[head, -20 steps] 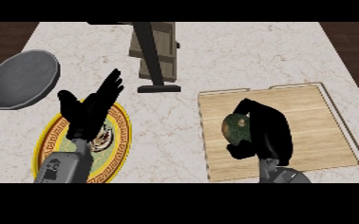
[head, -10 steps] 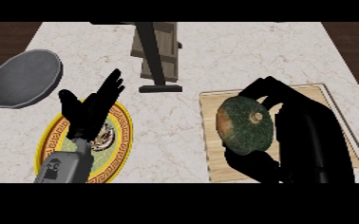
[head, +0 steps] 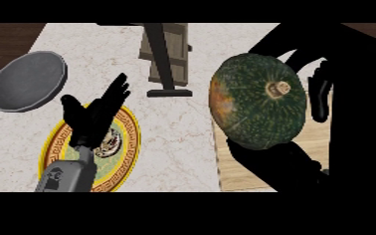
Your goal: Pick the squash from the tray and place it in the tiered basket
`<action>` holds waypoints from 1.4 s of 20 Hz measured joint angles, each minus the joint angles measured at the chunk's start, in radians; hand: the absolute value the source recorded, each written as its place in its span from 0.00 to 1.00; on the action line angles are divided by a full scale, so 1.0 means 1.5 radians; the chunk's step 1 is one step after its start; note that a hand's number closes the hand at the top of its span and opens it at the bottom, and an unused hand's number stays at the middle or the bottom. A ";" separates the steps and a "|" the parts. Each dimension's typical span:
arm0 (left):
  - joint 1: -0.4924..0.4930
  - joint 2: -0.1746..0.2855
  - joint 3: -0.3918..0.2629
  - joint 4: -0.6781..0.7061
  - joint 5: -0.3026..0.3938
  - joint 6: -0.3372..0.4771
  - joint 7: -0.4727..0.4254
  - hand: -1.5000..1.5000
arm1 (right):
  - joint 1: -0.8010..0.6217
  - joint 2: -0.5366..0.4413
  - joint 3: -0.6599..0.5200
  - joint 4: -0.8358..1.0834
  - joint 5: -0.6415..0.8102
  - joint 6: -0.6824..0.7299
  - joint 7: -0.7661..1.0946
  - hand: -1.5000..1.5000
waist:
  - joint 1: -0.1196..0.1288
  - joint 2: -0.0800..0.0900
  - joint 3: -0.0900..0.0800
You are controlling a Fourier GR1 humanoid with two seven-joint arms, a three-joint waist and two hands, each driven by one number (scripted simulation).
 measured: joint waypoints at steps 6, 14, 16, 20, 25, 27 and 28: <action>0.001 -0.001 -0.001 0.007 0.002 -0.006 -0.005 0.50 | -0.173 0.001 -0.086 0.140 -0.028 0.036 -0.011 1.00 | 0.006 0.002 0.000; -0.017 -0.007 -0.008 0.007 -0.004 -0.004 -0.001 0.50 | -0.396 0.002 -0.223 0.399 -0.034 0.047 -0.023 1.00 | 0.019 0.010 0.001; -0.016 -0.011 -0.011 0.009 -0.005 -0.004 -0.006 0.50 | -0.440 0.001 -0.255 0.472 -0.025 0.037 -0.029 1.00 | 0.023 0.013 0.001; -0.026 -0.012 -0.012 0.010 -0.007 -0.003 -0.003 0.50 | -0.506 -0.008 -0.300 0.609 -0.001 0.001 -0.047 1.00 | 0.026 0.018 0.002; -0.029 -0.011 -0.012 0.005 -0.004 -0.011 -0.001 0.50 | -0.568 -0.012 -0.349 0.764 0.019 -0.085 -0.086 1.00 | 0.032 0.022 0.002; -0.025 -0.008 -0.011 0.006 -0.004 -0.014 -0.006 0.50 | -0.580 -0.007 -0.360 0.819 0.026 -0.135 -0.104 1.00 | 0.034 0.023 0.002; -0.023 -0.010 -0.012 0.008 -0.008 -0.012 -0.009 0.50 | -0.582 -0.007 -0.366 0.845 0.026 -0.157 -0.114 1.00 | 0.034 0.024 0.002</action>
